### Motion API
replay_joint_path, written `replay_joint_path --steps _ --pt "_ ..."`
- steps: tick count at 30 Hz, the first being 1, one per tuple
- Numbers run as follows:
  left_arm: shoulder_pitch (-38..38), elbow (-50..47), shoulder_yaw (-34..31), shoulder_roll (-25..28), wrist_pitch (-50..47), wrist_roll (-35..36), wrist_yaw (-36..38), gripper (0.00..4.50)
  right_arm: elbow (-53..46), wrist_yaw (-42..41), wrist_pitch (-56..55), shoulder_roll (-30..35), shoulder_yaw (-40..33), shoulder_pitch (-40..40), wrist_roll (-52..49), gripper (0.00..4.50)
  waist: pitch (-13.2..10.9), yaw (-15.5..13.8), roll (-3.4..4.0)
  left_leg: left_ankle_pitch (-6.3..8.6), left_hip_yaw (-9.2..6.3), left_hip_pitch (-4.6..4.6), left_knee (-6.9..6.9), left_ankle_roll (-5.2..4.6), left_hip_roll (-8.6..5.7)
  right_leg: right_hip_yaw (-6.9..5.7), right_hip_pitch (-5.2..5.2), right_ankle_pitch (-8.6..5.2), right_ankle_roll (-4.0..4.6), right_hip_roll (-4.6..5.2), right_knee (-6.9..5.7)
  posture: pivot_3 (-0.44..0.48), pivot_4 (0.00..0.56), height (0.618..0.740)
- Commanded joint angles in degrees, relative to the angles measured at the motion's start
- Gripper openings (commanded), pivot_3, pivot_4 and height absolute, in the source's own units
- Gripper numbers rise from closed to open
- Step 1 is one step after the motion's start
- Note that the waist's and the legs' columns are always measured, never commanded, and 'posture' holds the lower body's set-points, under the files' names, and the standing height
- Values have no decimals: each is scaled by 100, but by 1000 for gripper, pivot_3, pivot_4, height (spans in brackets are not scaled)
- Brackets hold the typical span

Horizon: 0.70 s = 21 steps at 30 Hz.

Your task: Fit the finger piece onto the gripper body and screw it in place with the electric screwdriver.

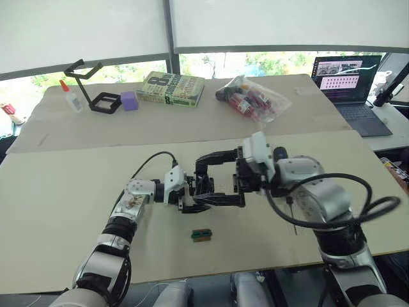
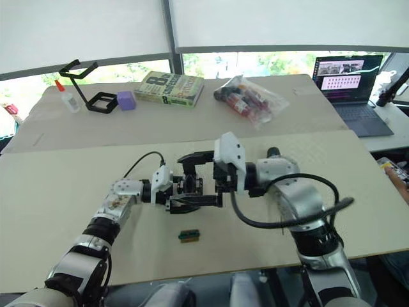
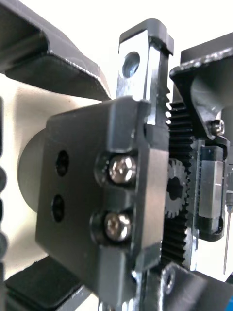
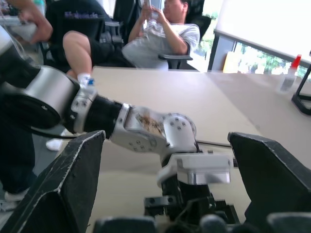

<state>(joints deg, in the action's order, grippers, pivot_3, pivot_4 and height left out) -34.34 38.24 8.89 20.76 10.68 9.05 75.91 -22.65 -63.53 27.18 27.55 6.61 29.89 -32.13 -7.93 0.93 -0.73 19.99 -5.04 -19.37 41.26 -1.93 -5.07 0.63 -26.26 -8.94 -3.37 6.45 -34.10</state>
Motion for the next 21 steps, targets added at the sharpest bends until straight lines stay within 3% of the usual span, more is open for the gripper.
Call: replay_joint_path --steps 1,9,11,14,21 --pt "243 -335 -202 329 -85 84 -49 4445 -807 135 128 262 -590 -284 -615 4500 0 16 0 -1 2 4 -10 1 1 2 -2 0 1 0 1 0 150 740" --pt "978 -1471 -867 952 -544 830 43 4445 -1220 489 250 1179 -1774 -1645 -924 4500 -7 -41 -5 0 7 5 -26 0 1 3 -3 -1 1 4 8 0 150 740" --pt "1578 -2518 -1444 1332 -797 1530 199 4445 -1072 457 108 1356 -2967 -2923 -733 4500 -9 -85 -10 1 8 4 -28 -2 1 3 -4 -1 1 4 9 0 150 740" --pt "2151 -3502 -1945 1732 -1120 2007 97 4445 -1000 617 -352 1136 -4114 -4432 -314 4500 -14 -179 -5 9 1 3 -55 -7 9 -4 -7 -2 2 -1 3 0 150 740" --pt "2506 -4278 -2223 2153 -1758 2426 -2 4445 -1110 1212 -847 364 -4720 -6006 100 4500 -31 -132 10 25 53 43 -50 -34 4 23 29 -5 -6 11 11 0 150 740"
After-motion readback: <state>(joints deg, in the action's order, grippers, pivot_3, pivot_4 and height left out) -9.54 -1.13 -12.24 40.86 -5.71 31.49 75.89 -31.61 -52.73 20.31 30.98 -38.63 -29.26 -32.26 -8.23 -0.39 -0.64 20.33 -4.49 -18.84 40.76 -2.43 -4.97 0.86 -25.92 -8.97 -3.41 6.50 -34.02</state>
